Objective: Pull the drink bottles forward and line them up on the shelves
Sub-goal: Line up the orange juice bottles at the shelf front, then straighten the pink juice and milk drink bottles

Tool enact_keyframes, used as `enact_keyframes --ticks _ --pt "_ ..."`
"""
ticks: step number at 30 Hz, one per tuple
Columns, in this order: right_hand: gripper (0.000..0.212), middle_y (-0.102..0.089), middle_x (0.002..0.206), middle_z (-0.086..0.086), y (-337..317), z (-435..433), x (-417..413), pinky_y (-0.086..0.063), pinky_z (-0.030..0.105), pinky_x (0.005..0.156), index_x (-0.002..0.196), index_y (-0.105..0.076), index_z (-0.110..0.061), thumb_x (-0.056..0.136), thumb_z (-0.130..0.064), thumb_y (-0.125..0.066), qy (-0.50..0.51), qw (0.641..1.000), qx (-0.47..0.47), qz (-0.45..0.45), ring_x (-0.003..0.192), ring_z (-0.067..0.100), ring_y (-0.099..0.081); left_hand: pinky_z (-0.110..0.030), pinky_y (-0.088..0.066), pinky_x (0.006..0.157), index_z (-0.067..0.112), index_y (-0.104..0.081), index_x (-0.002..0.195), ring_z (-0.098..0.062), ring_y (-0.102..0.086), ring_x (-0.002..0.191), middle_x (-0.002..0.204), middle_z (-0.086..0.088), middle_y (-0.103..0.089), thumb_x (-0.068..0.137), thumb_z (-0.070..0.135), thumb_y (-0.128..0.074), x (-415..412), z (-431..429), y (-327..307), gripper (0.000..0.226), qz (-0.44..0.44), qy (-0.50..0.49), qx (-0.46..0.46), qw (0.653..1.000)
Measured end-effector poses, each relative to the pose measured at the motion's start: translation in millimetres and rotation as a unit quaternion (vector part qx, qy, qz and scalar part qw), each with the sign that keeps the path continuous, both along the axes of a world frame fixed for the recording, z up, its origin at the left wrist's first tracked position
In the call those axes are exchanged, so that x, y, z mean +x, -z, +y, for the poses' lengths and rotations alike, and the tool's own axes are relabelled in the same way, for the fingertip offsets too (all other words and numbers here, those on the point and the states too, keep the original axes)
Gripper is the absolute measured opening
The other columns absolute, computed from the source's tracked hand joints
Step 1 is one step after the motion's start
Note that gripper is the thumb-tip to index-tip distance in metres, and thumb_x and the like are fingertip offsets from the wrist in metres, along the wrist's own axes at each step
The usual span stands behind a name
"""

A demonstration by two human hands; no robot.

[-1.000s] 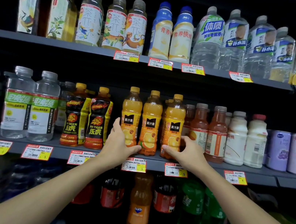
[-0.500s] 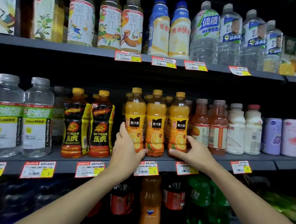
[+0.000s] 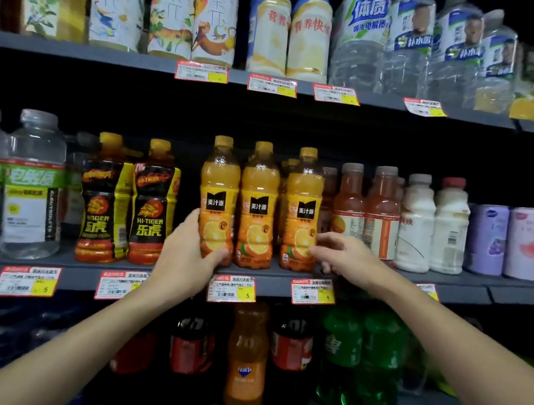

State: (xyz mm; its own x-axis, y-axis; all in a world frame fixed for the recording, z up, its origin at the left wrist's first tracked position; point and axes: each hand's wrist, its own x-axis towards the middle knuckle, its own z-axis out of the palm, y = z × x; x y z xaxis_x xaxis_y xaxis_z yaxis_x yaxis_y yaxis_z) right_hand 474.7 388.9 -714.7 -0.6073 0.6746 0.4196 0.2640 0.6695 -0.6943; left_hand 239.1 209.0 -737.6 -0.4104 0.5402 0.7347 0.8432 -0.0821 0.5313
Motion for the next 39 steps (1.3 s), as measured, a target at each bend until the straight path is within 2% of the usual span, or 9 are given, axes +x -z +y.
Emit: enact_keyframes --ticks 3,9,16,19,23,27,31,33,39 --pt "0.046 -0.071 0.109 -0.008 -5.4 9.4 7.7 -0.053 0.022 0.069 0.130 -0.060 -0.025 0.089 -0.039 -0.075 -0.034 0.999 0.022 -0.024 0.078 0.005 -0.071 -0.027 -0.042 0.093 0.028 -0.039 0.145 -0.006 -0.053 0.107 0.115 0.018 -0.055 0.086 0.026 -0.077 -3.2 -2.6 -1.4 0.070 -0.005 -0.020 -0.021 1.000" --pt "0.043 -0.070 0.106 -0.011 1.1 21.9 9.9 -0.048 0.014 0.072 0.130 -0.063 -0.021 0.091 -0.036 -0.073 -0.080 0.992 0.098 -0.001 0.086 -0.001 -0.066 -0.023 -0.045 0.094 0.030 -0.038 0.149 0.008 -0.057 0.104 0.124 0.017 -0.061 0.085 0.022 -0.078 0.4 -5.3 0.5 0.076 -0.051 -0.043 -0.040 0.997" --pt "0.046 -0.068 0.112 -0.005 6.3 31.4 8.0 -0.050 0.023 0.090 0.133 -0.062 -0.014 0.092 -0.031 -0.070 -0.096 0.989 0.106 0.021 0.098 0.009 -0.065 -0.039 -0.043 0.110 0.023 -0.029 0.155 -0.013 -0.050 0.130 0.146 0.003 -0.051 0.089 0.018 -0.073 24.4 -7.6 -4.5 0.079 -0.075 -0.078 -0.067 0.992" --pt "0.041 -0.069 0.111 -0.004 9.1 31.4 11.4 -0.047 0.018 0.088 0.130 -0.064 -0.014 0.092 -0.028 -0.068 -0.104 0.990 0.090 0.037 0.099 0.006 -0.064 -0.036 -0.041 0.108 0.014 -0.033 0.150 -0.011 -0.044 0.129 0.142 0.006 -0.045 0.088 0.021 -0.075 44.5 -6.0 -2.8 0.076 -0.042 -0.162 0.020 0.986" --pt "0.030 -0.072 0.086 -0.008 9.2 29.8 18.8 -0.044 0.010 0.073 0.121 -0.067 -0.015 0.093 -0.022 -0.066 -0.102 0.989 0.078 0.078 0.077 -0.003 -0.064 -0.040 -0.042 0.107 0.005 -0.051 0.129 -0.017 -0.041 0.127 0.131 -0.011 -0.046 0.087 0.009 -0.071 85.0 11.5 0.7 0.046 0.127 -0.250 0.167 0.945" --pt "0.023 -0.064 0.066 -0.010 11.7 35.1 33.2 -0.038 0.005 0.069 0.114 -0.068 -0.016 0.091 -0.016 -0.064 -0.065 0.983 0.124 0.123 0.071 -0.008 -0.059 -0.028 -0.044 0.101 0.006 -0.058 0.119 -0.015 -0.046 0.123 0.127 -0.008 -0.048 0.086 0.005 -0.071 123.7 47.9 5.0 0.036 0.200 -0.147 0.168 0.954" --pt "0.020 -0.066 0.095 -0.007 14.6 50.6 50.3 -0.050 0.029 0.083 0.109 -0.069 -0.019 0.090 -0.021 -0.063 0.008 0.973 0.178 0.149 0.087 0.008 -0.060 -0.015 -0.041 0.099 0.011 -0.059 0.116 -0.006 -0.049 0.114 0.120 0.004 -0.048 0.088 0.006 -0.068 160.4 86.2 2.0 0.030 0.214 -0.049 0.167 0.961" --pt "0.015 -0.061 0.093 -0.012 17.4 57.1 57.5 -0.046 0.031 0.074 0.103 -0.063 -0.028 0.088 -0.032 -0.066 0.096 0.958 0.211 0.171 0.088 0.013 -0.061 -0.019 -0.045 0.096 0.012 -0.059 0.117 -0.004 -0.050 0.109 0.117 0.008 -0.047 0.089 0.007 -0.068 175.6 105.3 -0.1 0.030 0.208 -0.017 0.142 0.968" --pt "0.069 -0.070 0.105 0.000 21.3 77.0 73.0 -0.041 0.034 0.072 0.125 -0.043 -0.023 0.078 -0.067 -0.066 0.271 0.939 0.167 0.130 0.097 0.027 -0.068 -0.028 -0.045 0.094 0.011 -0.051 0.132 -0.020 -0.057 0.113 0.124 -0.005 -0.056 0.087 0.027 -0.072 202.7 158.1 -9.2 0.051 0.043 -0.053 0.024 0.997"
